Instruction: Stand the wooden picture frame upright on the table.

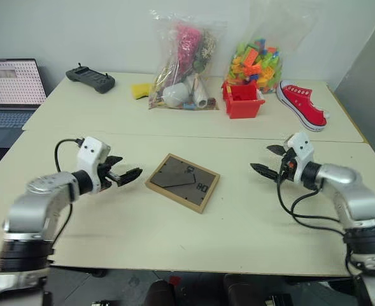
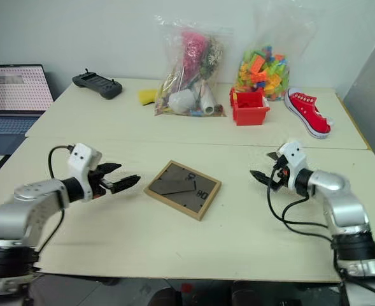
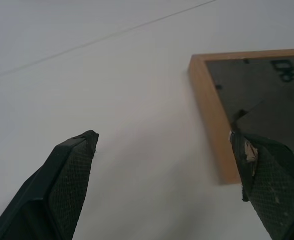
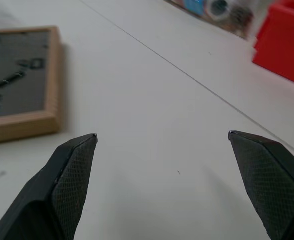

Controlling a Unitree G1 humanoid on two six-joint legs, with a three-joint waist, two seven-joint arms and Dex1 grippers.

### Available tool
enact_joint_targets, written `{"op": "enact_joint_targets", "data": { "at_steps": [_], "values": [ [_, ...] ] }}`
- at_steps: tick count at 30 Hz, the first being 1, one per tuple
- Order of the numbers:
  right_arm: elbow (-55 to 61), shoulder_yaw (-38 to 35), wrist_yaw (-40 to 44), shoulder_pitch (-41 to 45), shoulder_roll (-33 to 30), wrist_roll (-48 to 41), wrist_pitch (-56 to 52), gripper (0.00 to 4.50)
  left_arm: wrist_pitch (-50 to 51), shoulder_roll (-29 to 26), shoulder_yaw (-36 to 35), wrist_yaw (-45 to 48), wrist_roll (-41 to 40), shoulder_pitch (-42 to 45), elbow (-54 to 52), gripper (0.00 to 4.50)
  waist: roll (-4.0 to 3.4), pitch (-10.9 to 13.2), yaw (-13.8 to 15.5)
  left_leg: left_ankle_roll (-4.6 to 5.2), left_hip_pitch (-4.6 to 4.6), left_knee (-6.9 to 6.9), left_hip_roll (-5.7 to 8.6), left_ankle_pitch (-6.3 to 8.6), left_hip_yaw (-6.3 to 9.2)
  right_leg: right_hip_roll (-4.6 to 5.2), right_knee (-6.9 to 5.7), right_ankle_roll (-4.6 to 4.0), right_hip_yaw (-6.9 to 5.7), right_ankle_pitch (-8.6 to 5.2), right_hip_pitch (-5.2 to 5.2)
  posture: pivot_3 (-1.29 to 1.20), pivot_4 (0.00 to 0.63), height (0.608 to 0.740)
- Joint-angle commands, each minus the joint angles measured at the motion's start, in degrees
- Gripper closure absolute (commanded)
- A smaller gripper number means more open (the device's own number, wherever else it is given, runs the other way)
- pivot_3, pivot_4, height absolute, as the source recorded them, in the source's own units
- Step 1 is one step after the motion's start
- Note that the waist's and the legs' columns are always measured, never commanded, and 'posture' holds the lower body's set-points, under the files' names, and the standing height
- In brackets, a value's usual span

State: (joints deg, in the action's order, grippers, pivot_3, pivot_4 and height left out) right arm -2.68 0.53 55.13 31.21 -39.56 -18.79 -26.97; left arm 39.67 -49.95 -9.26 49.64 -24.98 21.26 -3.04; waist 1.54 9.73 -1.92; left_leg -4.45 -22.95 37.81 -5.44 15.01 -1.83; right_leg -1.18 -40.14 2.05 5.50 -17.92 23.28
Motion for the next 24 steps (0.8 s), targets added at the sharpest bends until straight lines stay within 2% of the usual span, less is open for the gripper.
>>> {"op": "enact_joint_targets", "data": {
  "at_steps": [1,5,10,11,18,24],
  "values": [
    [-2.53,2.27,7.07,2.73,-1.76,-0.45,0.78,0.05,-0.74,-2.33,0.76,3.17,0.00,0.70,-2.23,0.00,0.02,-0.01,0.03,0.02,0.00,0.00,0.00,0.01,0.00,0.00,0.02,0.00,0.00,0.00,0.00,0.00,0.150,0.740],
    [-7.76,4.07,8.58,6.44,-0.70,1.65,3.55,0.05,1.08,-1.58,-0.13,1.76,-0.83,0.96,-3.86,0.00,0.12,0.10,0.03,0.08,-0.04,0.04,0.00,0.04,-0.02,0.01,0.08,0.00,0.01,0.00,0.00,0.00,0.150,0.740],
    [-13.57,5.85,9.24,10.96,2.90,3.38,6.92,0.05,0.52,-1.75,-2.05,-0.21,0.19,-3.28,-5.99,0.00,0.12,0.10,-0.13,0.09,-0.05,0.02,-0.02,0.05,-0.02,0.01,0.08,0.00,0.02,0.00,0.03,0.00,0.150,0.740],
    [-15.64,6.23,8.88,12.22,4.29,3.99,8.04,0.41,1.24,-1.30,-3.16,-0.95,-0.41,-4.49,-6.55,0.35,0.12,0.11,-0.41,0.09,-0.03,0.02,-0.03,0.05,-0.04,0.01,0.08,-0.01,0.05,0.01,0.03,0.00,0.150,0.740],
    [-32.37,9.57,3.69,19.99,12.57,11.72,18.02,2.12,4.63,2.43,-5.72,-6.99,-1.55,-12.75,-13.05,1.85,0.13,0.12,-1.22,0.09,-0.04,0.03,-0.05,0.05,-0.04,0.03,0.02,-0.01,0.04,0.01,0.05,0.00,0.150,0.740],
    [-41.62,10.33,1.37,22.64,17.76,15.06,22.81,3.45,4.64,7.66,-1.87,-12.66,0.94,-15.16,-15.91,3.05,0.15,0.11,-0.88,0.08,-0.05,0.06,0.01,0.04,-0.06,0.15,0.03,-0.01,0.00,0.02,0.02,0.00,0.150,0.740]
  ]
}}
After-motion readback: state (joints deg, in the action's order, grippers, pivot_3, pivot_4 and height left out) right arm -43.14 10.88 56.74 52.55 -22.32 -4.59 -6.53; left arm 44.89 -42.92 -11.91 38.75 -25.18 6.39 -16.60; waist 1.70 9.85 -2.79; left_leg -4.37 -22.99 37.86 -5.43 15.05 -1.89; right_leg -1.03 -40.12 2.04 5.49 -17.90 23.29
